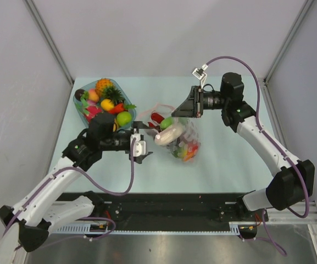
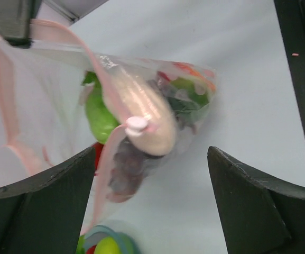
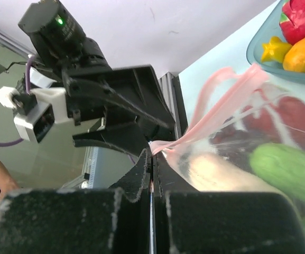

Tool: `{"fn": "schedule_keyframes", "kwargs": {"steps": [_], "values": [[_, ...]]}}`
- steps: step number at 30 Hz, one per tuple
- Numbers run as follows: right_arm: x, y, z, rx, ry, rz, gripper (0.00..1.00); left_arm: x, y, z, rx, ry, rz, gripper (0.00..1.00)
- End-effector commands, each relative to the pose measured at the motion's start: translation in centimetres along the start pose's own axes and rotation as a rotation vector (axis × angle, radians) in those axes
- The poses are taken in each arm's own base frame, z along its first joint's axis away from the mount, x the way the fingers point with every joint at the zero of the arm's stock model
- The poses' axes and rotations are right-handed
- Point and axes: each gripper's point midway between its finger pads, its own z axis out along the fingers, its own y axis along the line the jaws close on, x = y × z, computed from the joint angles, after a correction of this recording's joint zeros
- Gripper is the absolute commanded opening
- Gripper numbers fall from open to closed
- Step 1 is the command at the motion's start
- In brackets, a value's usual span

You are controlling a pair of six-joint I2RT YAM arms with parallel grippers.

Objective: Place the food in the zip-top bag and seal the zipper
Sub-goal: Place the fake vegetable in the zipper food storage bag, then zip the zipper food storage bag at the center of the board.

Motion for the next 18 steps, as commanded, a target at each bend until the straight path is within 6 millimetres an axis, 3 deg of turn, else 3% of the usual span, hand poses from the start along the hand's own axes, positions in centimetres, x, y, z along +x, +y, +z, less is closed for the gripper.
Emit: {"fn": "schedule_keyframes", "kwargs": {"steps": [1, 7, 12, 14, 15, 18], "values": [[-1.2, 2.2, -0.1, -0.046, 0.006, -0.128, 0.0, -1.6, 0.4, -1.8, -0.02, -0.054, 0.118, 0.9], [-0.6, 2.8, 0.2, -0.073, 0.027, -0.141, 0.0, 1.4, 0.0, -1.7, -0.001, 0.033, 0.128, 0.89], [0.7, 3.2, 0.7, -0.085, 0.067, -0.166, 0.0, 5.9, -1.2, 0.2, 0.074, 0.134, 0.014, 0.75], [1.1, 3.2, 0.7, -0.08, 0.082, -0.159, 0.0, 5.6, -1.5, 0.7, 0.095, 0.109, -0.026, 0.64], [1.3, 3.3, 0.7, -0.082, 0.086, -0.181, 0.0, 5.4, -1.7, 0.7, 0.109, 0.094, -0.02, 0.52], [1.6, 3.1, 0.6, -0.072, 0.094, -0.179, 0.0, 4.6, -2.5, 0.7, 0.15, 0.048, 0.017, 0.31]]}}
